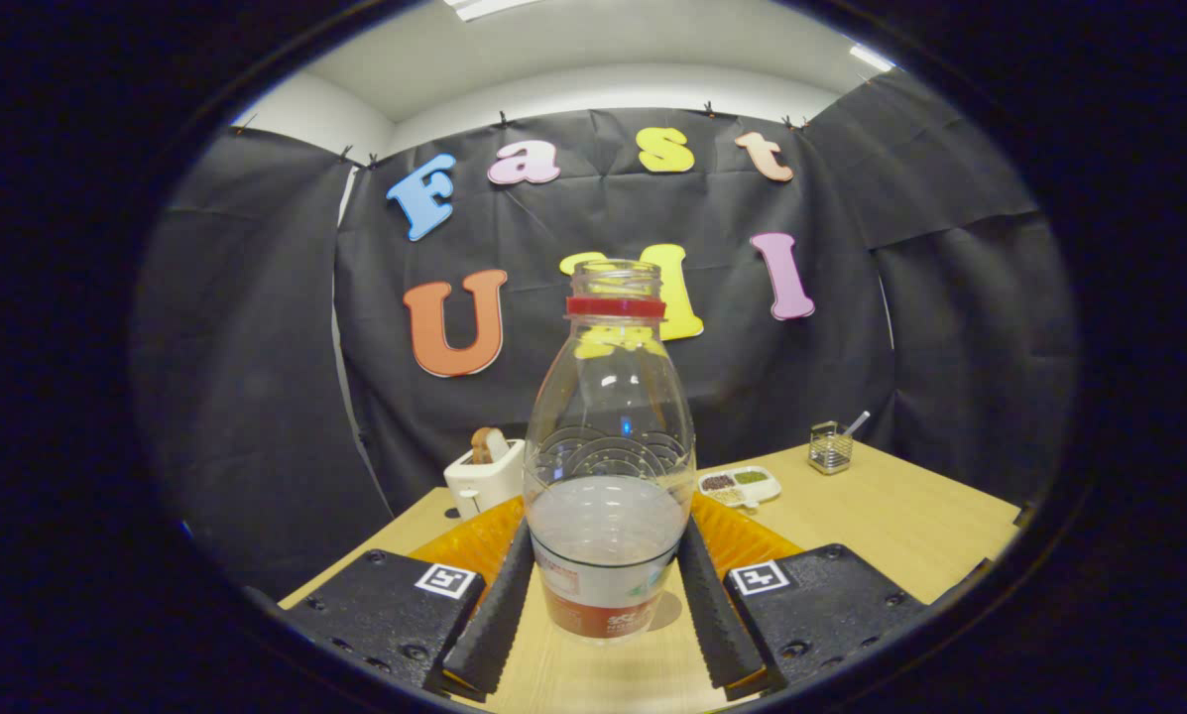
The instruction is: Take the bottle from table, then pour the juice into the cup, finally place the bottle on the coaster
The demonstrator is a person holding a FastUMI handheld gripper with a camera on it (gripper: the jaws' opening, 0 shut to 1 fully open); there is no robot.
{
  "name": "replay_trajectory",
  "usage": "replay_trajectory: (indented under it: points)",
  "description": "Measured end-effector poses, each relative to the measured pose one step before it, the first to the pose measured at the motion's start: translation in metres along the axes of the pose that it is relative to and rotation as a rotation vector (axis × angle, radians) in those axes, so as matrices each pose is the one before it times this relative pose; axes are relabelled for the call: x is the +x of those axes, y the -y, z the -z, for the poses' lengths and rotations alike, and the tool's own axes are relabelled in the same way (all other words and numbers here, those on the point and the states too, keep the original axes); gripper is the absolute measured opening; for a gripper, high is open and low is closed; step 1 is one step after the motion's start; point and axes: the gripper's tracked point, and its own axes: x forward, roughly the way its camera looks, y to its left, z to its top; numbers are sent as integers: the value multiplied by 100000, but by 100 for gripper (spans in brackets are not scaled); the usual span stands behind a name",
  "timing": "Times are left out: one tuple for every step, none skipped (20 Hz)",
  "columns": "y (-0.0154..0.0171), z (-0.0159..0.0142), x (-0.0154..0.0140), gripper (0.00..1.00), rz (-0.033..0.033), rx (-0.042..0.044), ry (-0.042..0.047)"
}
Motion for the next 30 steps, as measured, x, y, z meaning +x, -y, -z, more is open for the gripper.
replay_trajectory:
  points:
    - [133, 644, 732, 78, 986, -944, -378]
    - [183, 628, 829, 78, 950, -759, -428]
    - [79, 394, 805, 78, 414, -492, 191]
    - [280, 351, 851, 79, 1273, -845, -52]
    - [495, 492, 748, 79, 1447, -1042, 71]
    - [361, 705, 757, 79, 1150, -866, -628]
    - [101, 820, 1016, 79, 422, -532, -777]
    - [139, 829, 987, 79, 224, -172, -925]
    - [147, 852, 1120, 79, 115, -443, -940]
    - [293, 833, 852, 79, 776, -415, -957]
    - [50, 671, 784, 79, 69, -332, -245]
    - [5, 683, 833, 79, 166, -688, -92]
    - [54, 819, 759, 79, 195, -786, -373]
    - [-114, 769, 632, 79, -255, -802, -600]
    - [-126, 972, 657, 79, -7, -1221, -1094]
    - [-308, 785, 531, 79, -688, -888, -753]
    - [-333, 623, 503, 79, -498, -1362, -148]
    - [-152, 528, 413, 79, 113, -1904, -104]
    - [-138, 486, 441, 79, -57, -1971, 13]
    - [-104, 565, 330, 79, 718, -1798, -767]
    - [-22, 676, 295, 79, 100, -688, -116]
    - [-234, 469, 132, 79, -484, -327, 113]
    - [-39, 262, 64, 79, 327, -1455, 462]
    - [175, 285, -120, 80, 1261, 96, 432]
    - [195, 626, -3, 80, 846, 814, -650]
    - [269, -93, -234, 81, 372, 1879, 998]
    - [-176, 141, 159, 82, -640, 1876, 248]
    - [-277, 50, -79, 83, -1276, 1666, -527]
    - [-196, 93, -83, 83, -1400, 2056, -488]
    - [-345, -314, -228, 86, -2373, 1522, 541]
